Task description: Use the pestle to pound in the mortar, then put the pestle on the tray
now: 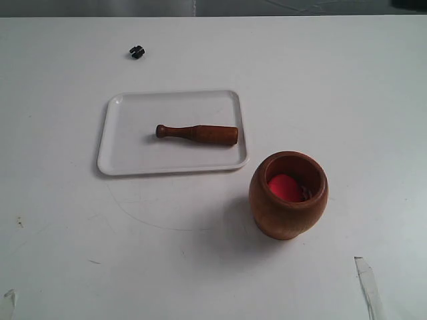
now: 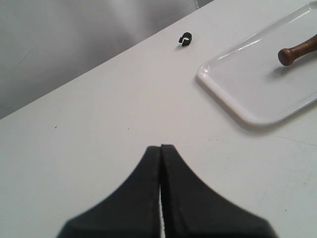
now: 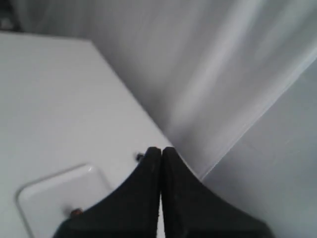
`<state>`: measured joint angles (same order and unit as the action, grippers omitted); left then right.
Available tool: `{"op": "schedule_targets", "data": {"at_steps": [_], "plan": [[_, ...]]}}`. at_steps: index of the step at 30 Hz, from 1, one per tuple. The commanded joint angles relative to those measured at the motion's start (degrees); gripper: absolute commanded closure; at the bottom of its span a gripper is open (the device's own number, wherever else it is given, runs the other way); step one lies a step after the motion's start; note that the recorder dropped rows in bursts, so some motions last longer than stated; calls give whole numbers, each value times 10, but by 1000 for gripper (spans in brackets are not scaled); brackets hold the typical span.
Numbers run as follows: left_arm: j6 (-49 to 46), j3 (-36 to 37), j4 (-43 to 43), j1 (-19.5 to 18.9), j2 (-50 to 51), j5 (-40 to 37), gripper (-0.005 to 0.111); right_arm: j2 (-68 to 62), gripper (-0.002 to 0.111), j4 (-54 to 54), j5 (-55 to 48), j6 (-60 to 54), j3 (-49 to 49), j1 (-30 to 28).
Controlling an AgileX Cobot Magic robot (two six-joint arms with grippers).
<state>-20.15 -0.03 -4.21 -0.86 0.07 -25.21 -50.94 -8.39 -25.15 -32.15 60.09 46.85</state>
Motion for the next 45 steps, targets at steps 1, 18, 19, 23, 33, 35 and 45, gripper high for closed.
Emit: {"op": "schedule_targets", "data": {"at_steps": [1, 18, 19, 23, 33, 35, 45], "plan": [[5, 0, 4, 4, -1, 2, 107, 153, 108, 5, 139, -11, -142, 0], [5, 0, 4, 4, -1, 2, 107, 509, 108, -110, -76, -47, -235, 0], [5, 0, 4, 4, -1, 2, 107, 509, 108, -135, -79, -47, -241, 0], [5, 0, 4, 4, -1, 2, 107, 509, 108, -196, -70, -48, -293, 0], [5, 0, 4, 4, -1, 2, 107, 509, 108, -230, -67, -36, -340, 0], [5, 0, 4, 4, -1, 2, 107, 509, 108, -214, -50, -38, -340, 0], [5, 0, 4, 4, -1, 2, 107, 508, 108, 3, 4, 328, -392, 0]]}}
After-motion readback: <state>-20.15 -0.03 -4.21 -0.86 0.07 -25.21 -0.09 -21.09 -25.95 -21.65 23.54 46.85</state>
